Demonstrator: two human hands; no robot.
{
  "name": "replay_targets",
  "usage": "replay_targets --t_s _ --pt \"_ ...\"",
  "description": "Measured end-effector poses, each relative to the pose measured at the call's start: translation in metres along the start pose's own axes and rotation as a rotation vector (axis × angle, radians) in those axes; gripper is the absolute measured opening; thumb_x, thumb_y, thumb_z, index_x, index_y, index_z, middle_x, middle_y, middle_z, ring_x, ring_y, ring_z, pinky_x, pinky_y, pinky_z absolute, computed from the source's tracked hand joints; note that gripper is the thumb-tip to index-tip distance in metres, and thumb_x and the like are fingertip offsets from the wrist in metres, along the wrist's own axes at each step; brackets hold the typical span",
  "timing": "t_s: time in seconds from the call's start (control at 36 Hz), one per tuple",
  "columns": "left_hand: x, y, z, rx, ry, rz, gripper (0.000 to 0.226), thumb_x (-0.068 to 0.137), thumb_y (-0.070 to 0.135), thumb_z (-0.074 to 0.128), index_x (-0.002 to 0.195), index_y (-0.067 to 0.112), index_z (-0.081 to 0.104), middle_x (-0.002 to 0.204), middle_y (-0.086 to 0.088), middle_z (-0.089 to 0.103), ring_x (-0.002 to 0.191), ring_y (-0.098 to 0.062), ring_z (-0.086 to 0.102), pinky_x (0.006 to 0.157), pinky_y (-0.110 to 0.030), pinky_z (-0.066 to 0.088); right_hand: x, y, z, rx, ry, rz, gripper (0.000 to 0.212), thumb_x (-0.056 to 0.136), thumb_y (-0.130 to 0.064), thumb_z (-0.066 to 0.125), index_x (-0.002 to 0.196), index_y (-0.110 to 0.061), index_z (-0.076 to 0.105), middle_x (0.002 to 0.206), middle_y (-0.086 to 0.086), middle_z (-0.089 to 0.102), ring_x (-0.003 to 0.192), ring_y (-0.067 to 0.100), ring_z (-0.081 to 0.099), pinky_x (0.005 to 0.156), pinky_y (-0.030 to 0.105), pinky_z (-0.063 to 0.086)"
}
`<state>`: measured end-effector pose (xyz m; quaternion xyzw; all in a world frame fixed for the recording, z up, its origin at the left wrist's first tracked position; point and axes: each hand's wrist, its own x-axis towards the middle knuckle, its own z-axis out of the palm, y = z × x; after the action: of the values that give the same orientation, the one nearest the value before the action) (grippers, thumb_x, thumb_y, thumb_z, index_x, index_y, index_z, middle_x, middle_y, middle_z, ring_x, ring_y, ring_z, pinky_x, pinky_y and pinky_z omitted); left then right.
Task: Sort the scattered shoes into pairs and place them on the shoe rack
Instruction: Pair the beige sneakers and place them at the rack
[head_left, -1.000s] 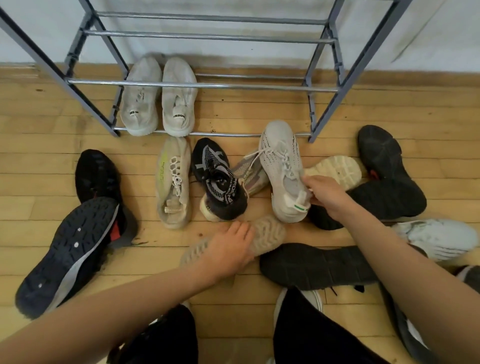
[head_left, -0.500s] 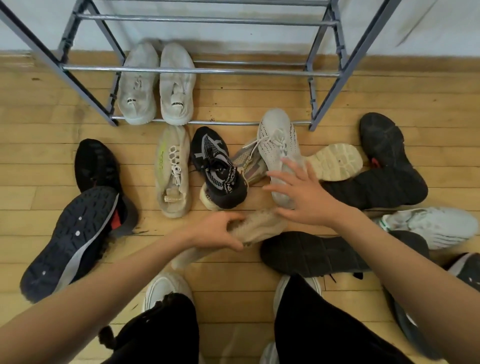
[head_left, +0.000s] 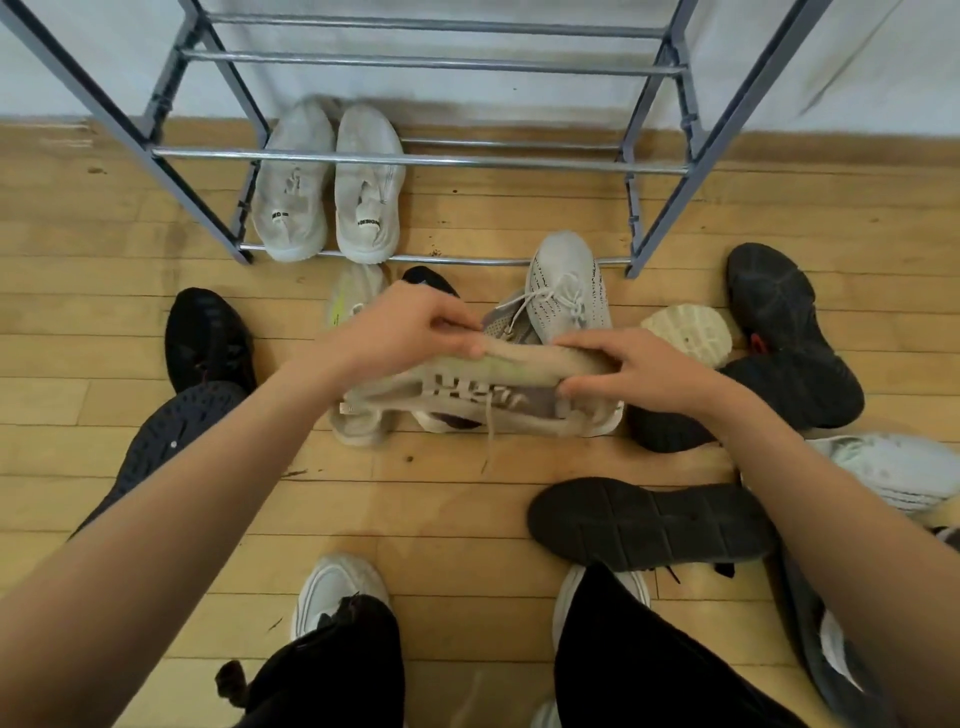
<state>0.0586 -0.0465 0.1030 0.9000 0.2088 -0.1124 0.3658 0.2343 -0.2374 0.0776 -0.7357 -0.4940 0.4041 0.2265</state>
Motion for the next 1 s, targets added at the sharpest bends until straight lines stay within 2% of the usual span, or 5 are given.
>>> replay_targets --t_s 0.11,0.25,0.58,0.78,1.0 --pt "0.014 -0.006 0.016 0.242 0.326 0.091 0.038 0.094 0.023 0.053 0.132 0.02 0.054 0.133 -0.003 0.057 0.121 -0.023 0.052 0.104 -0.041 0.041 0.003 0.004 -0.01 0.243 0.004 0.082 0.031 0.084 -0.027 0.069 0.103 -0.048 0.055 0.103 -0.03 0.055 0.094 -0.008 0.055 0.08 0.011 0.045" --pt "0.02 -0.018 0.032 0.239 0.4 0.143 0.036 0.094 0.009 0.049 0.129 0.011 0.057 0.138 -0.005 0.053 0.129 -0.023 0.046 0.111 -0.035 0.033 0.009 0.013 -0.006 0.445 0.073 0.173 0.028 0.087 -0.018 0.065 0.107 -0.037 0.061 0.104 -0.026 0.058 0.086 -0.016 0.059 0.072 0.004 0.046" --pt "-0.005 -0.075 0.057 0.026 0.659 -0.222 0.029 0.089 0.014 0.056 0.117 0.014 0.062 0.125 -0.003 0.058 0.117 -0.021 0.053 0.096 -0.029 0.042 0.048 -0.02 0.028 0.838 0.202 0.401 0.032 0.09 -0.023 0.063 0.121 -0.027 0.061 0.112 -0.003 0.067 0.105 0.017 0.061 0.075 0.032 0.051" --pt "-0.028 -0.125 0.066 -0.301 0.362 -0.891 0.076 0.082 0.03 0.067 0.142 0.006 0.028 0.143 -0.018 0.032 0.13 -0.036 0.035 0.105 -0.045 0.037 0.072 -0.033 0.048 0.735 0.27 0.457 0.034 0.093 -0.032 0.057 0.126 -0.023 0.056 0.117 -0.001 0.062 0.106 0.018 0.058 0.084 0.039 0.053" --pt "-0.04 -0.146 0.08 -0.9 0.251 -0.983 0.04 0.082 0.013 0.071 0.116 -0.001 0.054 0.099 -0.014 0.065 0.085 -0.024 0.063 0.065 -0.032 0.053 0.071 -0.031 0.048 0.61 0.15 0.555 0.051 0.088 -0.037 0.064 0.136 -0.027 0.05 0.129 -0.001 0.055 0.117 0.022 0.053 0.076 0.035 0.054"
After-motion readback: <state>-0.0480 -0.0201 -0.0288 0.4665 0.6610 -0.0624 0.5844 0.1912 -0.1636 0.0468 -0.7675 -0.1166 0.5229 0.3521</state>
